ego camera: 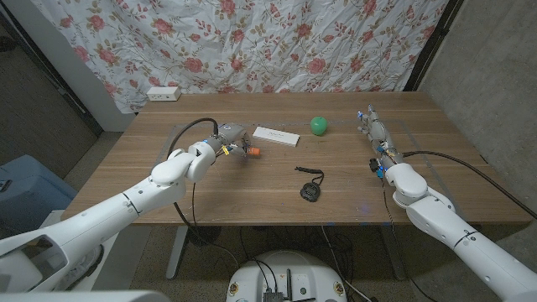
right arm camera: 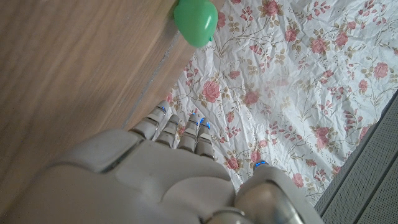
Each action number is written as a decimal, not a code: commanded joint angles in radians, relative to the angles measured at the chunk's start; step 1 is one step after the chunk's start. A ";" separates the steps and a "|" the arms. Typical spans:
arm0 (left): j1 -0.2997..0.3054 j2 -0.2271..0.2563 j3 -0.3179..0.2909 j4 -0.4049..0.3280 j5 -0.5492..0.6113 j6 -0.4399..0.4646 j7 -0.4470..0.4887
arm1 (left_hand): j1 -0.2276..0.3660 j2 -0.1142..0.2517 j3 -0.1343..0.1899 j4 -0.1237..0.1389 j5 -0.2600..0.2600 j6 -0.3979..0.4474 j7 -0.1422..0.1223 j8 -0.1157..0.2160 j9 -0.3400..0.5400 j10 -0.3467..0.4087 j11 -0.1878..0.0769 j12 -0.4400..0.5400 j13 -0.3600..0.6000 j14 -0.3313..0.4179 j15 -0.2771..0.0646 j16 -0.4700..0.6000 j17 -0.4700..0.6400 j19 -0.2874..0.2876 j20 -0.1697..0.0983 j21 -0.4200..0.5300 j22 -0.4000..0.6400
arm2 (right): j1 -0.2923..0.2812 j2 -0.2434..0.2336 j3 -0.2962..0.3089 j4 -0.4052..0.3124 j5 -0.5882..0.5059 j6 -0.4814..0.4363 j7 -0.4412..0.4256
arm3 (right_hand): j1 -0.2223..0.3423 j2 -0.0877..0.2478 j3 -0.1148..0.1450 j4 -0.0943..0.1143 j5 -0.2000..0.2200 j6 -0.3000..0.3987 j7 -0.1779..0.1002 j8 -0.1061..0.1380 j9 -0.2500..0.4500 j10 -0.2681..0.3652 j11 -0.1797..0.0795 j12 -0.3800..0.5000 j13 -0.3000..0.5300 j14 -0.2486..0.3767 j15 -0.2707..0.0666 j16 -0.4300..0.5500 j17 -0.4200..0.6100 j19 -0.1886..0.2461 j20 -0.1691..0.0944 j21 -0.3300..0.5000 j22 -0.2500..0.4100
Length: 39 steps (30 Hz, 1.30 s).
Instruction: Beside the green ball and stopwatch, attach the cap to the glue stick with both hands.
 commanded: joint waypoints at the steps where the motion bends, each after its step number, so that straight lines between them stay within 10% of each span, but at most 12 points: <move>1: -0.006 -0.009 0.011 0.032 -0.005 0.001 0.001 | -0.045 0.034 0.005 0.012 0.005 0.000 -0.004 0.007 0.007 -0.009 0.000 0.003 0.003 0.001 -0.111 0.003 0.002 -0.004 -0.039 0.001 0.002 | 0.018 0.012 -0.017 0.030 0.033 0.001 0.020 | 0.000 0.069 0.006 0.001 0.009 0.003 0.005 0.002 0.003 0.003 0.003 0.002 0.001 0.003 -0.010 -0.001 0.002 0.009 -0.006 -0.001 -0.001; 39: -0.009 0.012 0.022 0.014 -0.023 0.027 -0.055 | -0.046 0.018 -0.004 0.009 0.008 -0.149 -0.020 -0.007 0.006 -0.170 -0.002 -0.001 0.004 -0.018 -0.097 0.002 0.004 -0.043 -0.013 0.000 0.003 | 0.007 0.012 -0.032 0.027 0.048 -0.003 0.013 | -0.004 0.068 0.015 0.003 0.010 0.015 0.016 0.007 0.003 0.005 0.009 0.006 0.002 0.006 -0.006 -0.005 0.003 0.017 0.005 -0.004 0.000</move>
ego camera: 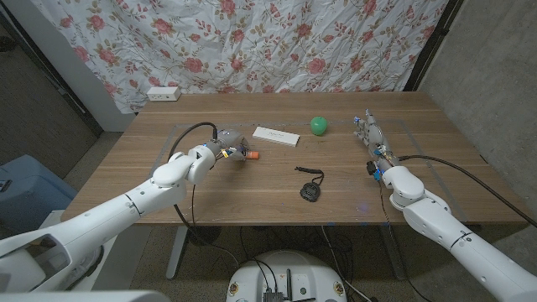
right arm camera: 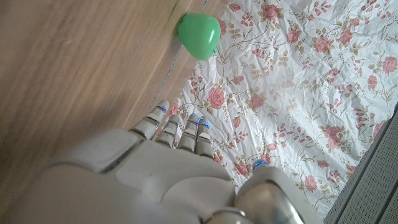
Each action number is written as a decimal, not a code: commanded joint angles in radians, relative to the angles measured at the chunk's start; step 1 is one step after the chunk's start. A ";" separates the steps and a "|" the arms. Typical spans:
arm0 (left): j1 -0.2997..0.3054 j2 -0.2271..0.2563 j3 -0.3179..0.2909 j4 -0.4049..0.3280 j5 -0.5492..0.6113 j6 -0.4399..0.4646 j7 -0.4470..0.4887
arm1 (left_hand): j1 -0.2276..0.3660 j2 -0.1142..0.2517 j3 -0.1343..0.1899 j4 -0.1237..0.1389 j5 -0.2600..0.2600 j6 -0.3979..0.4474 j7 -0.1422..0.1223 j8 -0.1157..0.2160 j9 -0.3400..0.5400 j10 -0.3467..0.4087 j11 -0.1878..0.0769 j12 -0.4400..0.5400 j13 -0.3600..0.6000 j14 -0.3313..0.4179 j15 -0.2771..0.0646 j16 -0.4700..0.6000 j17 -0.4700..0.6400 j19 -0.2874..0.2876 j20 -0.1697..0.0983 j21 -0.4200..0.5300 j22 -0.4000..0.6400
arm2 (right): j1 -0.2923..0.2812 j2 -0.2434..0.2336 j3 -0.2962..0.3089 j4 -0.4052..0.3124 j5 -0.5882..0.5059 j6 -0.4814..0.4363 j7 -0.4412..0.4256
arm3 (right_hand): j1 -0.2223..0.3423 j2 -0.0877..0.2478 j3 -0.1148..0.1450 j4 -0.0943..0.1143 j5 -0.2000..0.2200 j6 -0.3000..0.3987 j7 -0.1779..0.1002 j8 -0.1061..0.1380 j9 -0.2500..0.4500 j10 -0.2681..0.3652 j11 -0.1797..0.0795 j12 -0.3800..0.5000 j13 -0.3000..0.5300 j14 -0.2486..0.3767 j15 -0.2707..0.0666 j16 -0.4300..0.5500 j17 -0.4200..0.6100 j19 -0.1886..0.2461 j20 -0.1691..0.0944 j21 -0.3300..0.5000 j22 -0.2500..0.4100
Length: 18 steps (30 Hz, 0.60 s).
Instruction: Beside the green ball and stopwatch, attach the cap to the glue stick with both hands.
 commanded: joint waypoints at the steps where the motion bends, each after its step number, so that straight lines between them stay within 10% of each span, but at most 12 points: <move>1: 0.003 0.010 -0.002 -0.018 0.007 0.016 -0.024 | -0.003 -0.016 -0.005 0.002 0.003 -0.023 0.000 -0.005 -0.001 -0.026 0.000 -0.001 0.004 -0.005 -0.097 0.002 0.005 -0.008 -0.013 0.000 0.003 | -0.005 0.000 -0.004 -0.005 -0.002 -0.005 -0.007 | -0.004 0.068 0.007 0.003 0.002 0.003 0.003 0.007 0.003 0.005 0.008 0.006 0.002 0.006 -0.006 -0.005 0.003 0.007 0.002 -0.004 0.000; 18: 0.010 0.015 -0.007 -0.044 0.027 0.046 -0.048 | -0.055 -0.058 -0.040 0.010 0.001 -0.119 0.004 -0.007 -0.008 -0.141 0.001 -0.001 0.002 -0.048 -0.087 0.002 0.007 -0.025 0.003 0.001 0.003 | -0.010 -0.001 -0.005 -0.006 -0.001 -0.015 -0.015 | -0.005 0.069 0.011 0.003 0.003 0.002 0.002 0.007 0.003 0.006 0.007 0.006 0.002 0.008 -0.003 -0.006 0.004 0.005 0.006 -0.006 0.000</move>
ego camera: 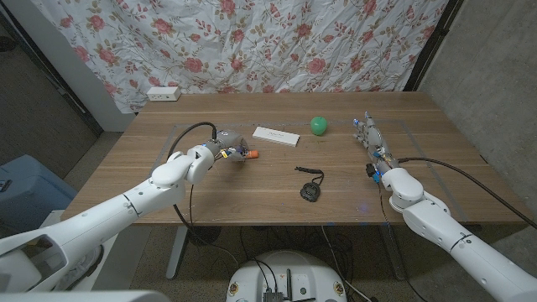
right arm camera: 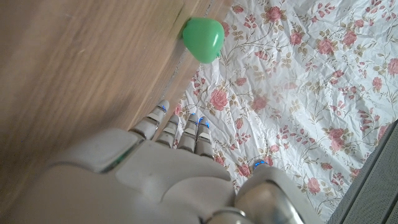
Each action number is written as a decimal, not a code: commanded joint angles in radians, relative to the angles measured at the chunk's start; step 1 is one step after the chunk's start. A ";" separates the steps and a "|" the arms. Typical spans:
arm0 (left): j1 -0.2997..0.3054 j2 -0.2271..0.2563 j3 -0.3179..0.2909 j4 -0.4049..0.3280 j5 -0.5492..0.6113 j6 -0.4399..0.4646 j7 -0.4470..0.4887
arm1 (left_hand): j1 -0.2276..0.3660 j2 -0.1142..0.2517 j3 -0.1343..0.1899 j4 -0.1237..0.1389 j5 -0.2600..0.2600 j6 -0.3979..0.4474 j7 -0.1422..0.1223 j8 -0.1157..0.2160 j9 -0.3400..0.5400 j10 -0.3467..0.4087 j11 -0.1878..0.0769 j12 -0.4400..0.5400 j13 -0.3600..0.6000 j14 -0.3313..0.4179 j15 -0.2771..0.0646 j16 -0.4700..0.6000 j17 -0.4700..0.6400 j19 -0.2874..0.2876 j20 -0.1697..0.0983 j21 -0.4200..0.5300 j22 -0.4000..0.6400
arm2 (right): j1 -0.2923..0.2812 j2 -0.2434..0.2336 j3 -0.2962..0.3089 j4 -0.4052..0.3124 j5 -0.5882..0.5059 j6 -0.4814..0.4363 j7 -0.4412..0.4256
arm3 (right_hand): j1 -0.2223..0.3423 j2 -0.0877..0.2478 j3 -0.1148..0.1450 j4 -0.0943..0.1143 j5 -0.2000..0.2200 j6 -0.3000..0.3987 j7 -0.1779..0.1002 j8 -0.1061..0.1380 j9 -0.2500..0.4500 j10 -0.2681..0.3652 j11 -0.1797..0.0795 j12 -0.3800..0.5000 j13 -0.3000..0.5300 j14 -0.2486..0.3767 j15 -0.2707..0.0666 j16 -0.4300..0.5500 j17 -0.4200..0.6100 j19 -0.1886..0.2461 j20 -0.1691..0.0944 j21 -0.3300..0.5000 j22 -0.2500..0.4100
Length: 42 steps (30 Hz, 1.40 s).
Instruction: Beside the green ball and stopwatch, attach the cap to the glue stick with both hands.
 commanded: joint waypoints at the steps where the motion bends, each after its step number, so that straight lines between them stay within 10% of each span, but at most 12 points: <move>1: 0.005 0.003 -0.007 -0.021 0.010 0.024 -0.023 | -0.016 -0.013 -0.010 0.001 0.001 -0.036 0.007 -0.004 -0.003 -0.029 0.001 -0.001 0.002 -0.019 -0.088 0.001 0.002 -0.010 0.007 0.001 0.003 | 0.001 0.001 -0.002 0.002 0.001 -0.003 -0.002 | -0.005 0.069 0.007 -0.001 0.003 0.002 0.002 0.007 0.001 0.002 0.003 0.006 0.002 0.008 -0.005 0.000 0.002 0.005 0.007 -0.002 0.000; 30: 0.021 0.030 -0.051 -0.074 -0.043 0.031 -0.090 | -0.175 -0.086 -0.082 0.024 -0.003 -0.229 0.037 -0.005 -0.014 -0.246 0.008 -0.001 -0.003 -0.124 -0.065 0.003 0.005 -0.065 0.049 0.001 0.004 | 0.022 0.014 -0.005 0.041 0.012 0.020 0.016 | -0.004 0.068 0.015 -0.002 0.002 -0.004 -0.006 0.004 0.001 -0.001 0.004 0.006 0.002 0.008 -0.001 -0.002 0.002 0.002 0.013 -0.004 0.000; 42: 0.064 0.031 -0.117 -0.073 -0.182 0.035 -0.017 | -0.258 -0.039 -0.085 0.040 -0.001 -0.352 0.069 -0.008 -0.017 -0.393 0.071 -0.003 -0.008 -0.213 -0.061 0.000 0.002 -0.081 0.023 0.006 0.004 | 0.020 0.025 0.002 0.050 0.020 0.028 0.002 | -0.005 0.059 0.016 -0.004 0.001 -0.033 -0.005 -0.005 0.001 -0.014 0.008 0.002 0.002 0.004 -0.008 -0.005 0.003 -0.003 -0.003 -0.005 0.000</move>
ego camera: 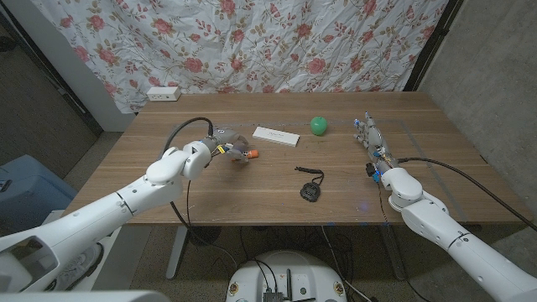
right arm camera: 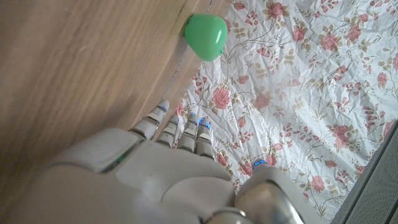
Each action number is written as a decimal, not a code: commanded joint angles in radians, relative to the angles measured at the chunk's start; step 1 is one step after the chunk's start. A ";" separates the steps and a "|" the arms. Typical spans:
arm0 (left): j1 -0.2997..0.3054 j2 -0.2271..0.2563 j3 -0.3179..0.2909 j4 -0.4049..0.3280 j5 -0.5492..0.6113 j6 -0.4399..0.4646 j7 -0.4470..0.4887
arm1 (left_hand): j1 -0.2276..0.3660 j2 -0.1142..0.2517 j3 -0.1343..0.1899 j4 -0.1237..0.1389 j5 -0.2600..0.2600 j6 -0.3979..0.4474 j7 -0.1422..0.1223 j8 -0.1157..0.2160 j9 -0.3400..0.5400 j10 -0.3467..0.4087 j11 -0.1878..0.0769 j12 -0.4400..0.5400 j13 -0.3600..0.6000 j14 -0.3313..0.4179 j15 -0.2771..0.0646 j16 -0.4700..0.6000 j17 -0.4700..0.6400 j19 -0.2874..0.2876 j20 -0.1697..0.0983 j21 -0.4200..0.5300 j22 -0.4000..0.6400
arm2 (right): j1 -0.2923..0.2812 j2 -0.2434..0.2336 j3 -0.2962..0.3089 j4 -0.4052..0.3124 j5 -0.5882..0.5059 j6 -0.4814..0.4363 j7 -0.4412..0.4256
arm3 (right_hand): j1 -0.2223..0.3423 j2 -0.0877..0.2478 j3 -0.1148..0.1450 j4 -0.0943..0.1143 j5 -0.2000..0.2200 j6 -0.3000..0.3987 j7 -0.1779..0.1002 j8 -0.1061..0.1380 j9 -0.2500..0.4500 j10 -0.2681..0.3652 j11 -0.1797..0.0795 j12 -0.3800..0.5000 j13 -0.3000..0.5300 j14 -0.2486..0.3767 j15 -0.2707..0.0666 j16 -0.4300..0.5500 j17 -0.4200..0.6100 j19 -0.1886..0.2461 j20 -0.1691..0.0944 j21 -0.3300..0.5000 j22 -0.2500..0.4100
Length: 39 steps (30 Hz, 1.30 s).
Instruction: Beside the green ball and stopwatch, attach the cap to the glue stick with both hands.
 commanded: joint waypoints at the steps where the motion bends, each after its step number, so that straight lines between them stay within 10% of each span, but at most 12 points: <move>1: 0.039 0.003 -0.065 0.000 -0.137 -0.009 0.070 | -0.018 0.007 -0.001 0.007 0.000 -0.011 0.003 0.001 0.002 -0.012 0.003 0.001 0.001 -0.005 -0.063 0.004 0.002 0.010 -0.017 0.006 0.002 | -0.003 0.008 0.007 0.005 0.005 0.005 -0.015 | -0.005 0.059 0.007 -0.003 0.001 -0.012 -0.001 -0.004 0.003 -0.008 0.001 0.002 0.002 0.017 -0.006 0.003 0.002 0.000 -0.009 -0.002 0.000; 39: 0.102 -0.099 -0.195 0.237 -0.586 -0.228 0.425 | -0.121 0.150 0.038 0.056 -0.003 -0.048 0.043 0.008 0.002 -0.057 0.053 0.013 -0.001 0.007 -0.027 0.008 0.004 0.033 -0.022 0.012 0.003 | 0.046 0.091 0.013 0.097 0.070 0.101 0.036 | -0.006 0.053 0.014 -0.004 -0.001 -0.026 0.008 0.001 0.003 -0.003 0.021 0.007 0.001 0.067 0.011 0.011 -0.001 0.031 -0.011 0.007 0.000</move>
